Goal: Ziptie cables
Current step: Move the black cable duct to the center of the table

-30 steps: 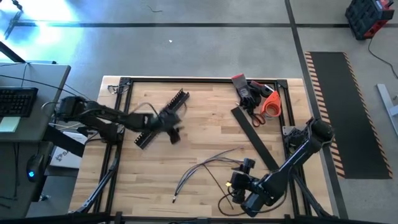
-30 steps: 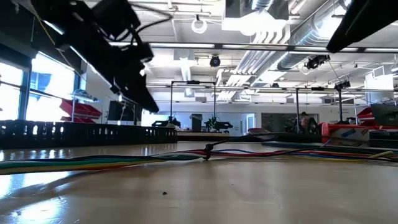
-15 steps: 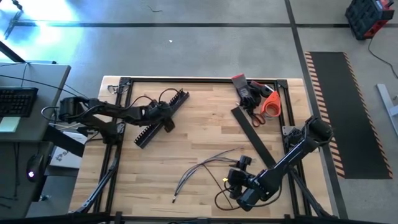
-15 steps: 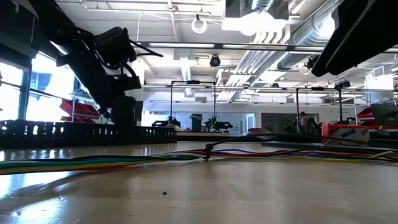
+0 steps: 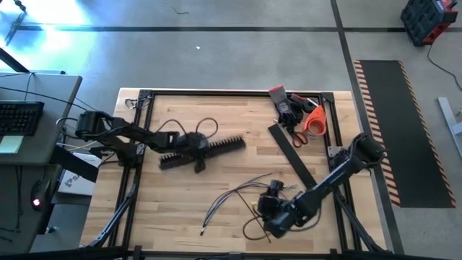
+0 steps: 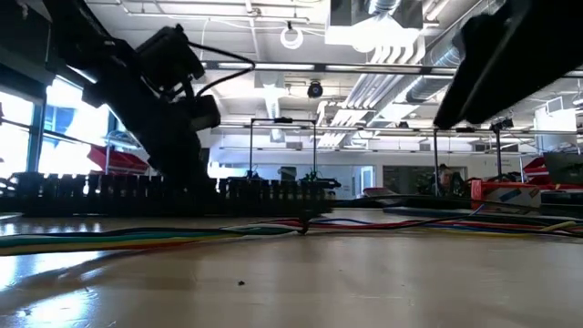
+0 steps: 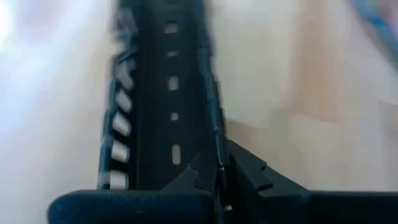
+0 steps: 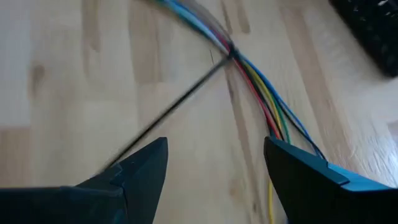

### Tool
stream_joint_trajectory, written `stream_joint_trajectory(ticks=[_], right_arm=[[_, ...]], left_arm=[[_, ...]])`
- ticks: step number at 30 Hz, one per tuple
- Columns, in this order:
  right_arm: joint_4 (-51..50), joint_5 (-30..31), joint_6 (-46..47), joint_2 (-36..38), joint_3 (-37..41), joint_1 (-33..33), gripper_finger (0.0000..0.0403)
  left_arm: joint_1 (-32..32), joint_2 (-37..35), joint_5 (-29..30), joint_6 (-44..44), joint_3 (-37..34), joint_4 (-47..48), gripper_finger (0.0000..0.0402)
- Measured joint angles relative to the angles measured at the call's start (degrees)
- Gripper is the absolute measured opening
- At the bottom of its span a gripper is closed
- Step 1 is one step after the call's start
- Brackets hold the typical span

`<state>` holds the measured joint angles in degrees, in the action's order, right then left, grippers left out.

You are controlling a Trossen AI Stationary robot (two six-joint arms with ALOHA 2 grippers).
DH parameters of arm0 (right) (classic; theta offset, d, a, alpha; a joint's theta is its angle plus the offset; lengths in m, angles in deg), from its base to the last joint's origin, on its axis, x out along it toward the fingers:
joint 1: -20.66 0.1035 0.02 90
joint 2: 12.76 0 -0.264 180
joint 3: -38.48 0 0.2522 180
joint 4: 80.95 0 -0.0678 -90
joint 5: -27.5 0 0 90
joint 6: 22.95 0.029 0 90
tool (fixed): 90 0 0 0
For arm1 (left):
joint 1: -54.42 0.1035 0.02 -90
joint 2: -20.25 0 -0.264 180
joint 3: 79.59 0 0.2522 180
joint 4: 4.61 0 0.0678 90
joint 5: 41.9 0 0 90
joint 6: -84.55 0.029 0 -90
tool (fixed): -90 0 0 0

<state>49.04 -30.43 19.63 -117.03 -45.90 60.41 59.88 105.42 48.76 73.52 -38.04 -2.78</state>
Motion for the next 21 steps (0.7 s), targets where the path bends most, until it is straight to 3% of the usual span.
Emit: stream_joint_trajectory(ticks=[9, 21], right_arm=[[13.6, -7.3, -18.5, -0.1, 9.1, -9.2, 0.0254], [32.7, -19.8, -25.7, 0.4, 22.1, -20.5, 0.0247]], left_arm=[[-8.5, 0.5, 1.8, -1.8, 0.0, -8.1, 0.0027], [-9.6, 0.2, 1.2, -1.3, 0.3, -9.0, 0.0114]])
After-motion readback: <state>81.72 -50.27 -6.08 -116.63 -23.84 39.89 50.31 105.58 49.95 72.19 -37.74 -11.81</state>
